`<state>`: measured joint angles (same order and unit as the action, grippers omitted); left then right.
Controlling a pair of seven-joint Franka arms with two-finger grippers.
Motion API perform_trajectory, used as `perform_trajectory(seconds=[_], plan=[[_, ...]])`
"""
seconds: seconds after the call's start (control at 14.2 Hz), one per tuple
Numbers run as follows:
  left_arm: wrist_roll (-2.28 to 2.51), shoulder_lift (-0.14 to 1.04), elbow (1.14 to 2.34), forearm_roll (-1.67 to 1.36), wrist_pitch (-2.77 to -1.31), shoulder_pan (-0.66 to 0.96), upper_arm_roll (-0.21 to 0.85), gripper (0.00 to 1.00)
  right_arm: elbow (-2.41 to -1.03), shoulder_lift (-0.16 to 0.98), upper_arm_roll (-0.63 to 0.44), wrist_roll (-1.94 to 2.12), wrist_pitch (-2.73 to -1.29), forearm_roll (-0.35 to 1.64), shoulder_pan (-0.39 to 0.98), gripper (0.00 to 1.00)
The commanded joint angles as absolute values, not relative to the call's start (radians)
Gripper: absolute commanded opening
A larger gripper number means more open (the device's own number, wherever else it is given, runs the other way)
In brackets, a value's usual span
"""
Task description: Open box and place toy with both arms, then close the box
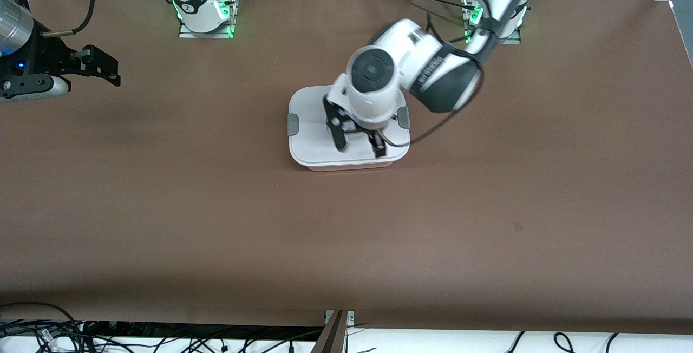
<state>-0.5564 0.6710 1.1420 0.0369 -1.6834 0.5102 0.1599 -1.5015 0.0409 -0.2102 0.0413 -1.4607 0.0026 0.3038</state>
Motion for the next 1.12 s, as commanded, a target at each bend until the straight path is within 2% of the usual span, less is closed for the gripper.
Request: perform_trajectory(seconds=[0.0, 0.35, 0.56, 0.7, 1.05], plan=[[-0.571, 0.664, 1.118, 0.009, -1.651, 0.359, 0.175, 1.00, -1.477, 0.049, -0.210, 0.029, -1.442, -0.002, 0.304, 1.00], [-0.566, 0.651, 1.112, 0.018, -1.646, 0.157, 0.137, 1.00, -1.477, 0.049, -0.210, 0.031, -1.442, -0.002, 0.304, 1.00], [-0.558, 0.568, 1.134, 0.021, -1.646, 0.112, 0.023, 1.00, -1.477, 0.049, -0.210, 0.031, -1.443, -0.002, 0.304, 1.00], [-0.558, 0.517, 1.153, 0.023, -1.644, 0.063, 0.006, 1.00, -1.477, 0.049, -0.210, 0.031, -1.442, -0.002, 0.304, 1.00], [-0.267, 0.261, 1.389, 0.025, -1.629, -0.009, -0.009, 1.00, -1.477, 0.051, -0.210, 0.031, -1.442, -0.002, 0.304, 1.00]])
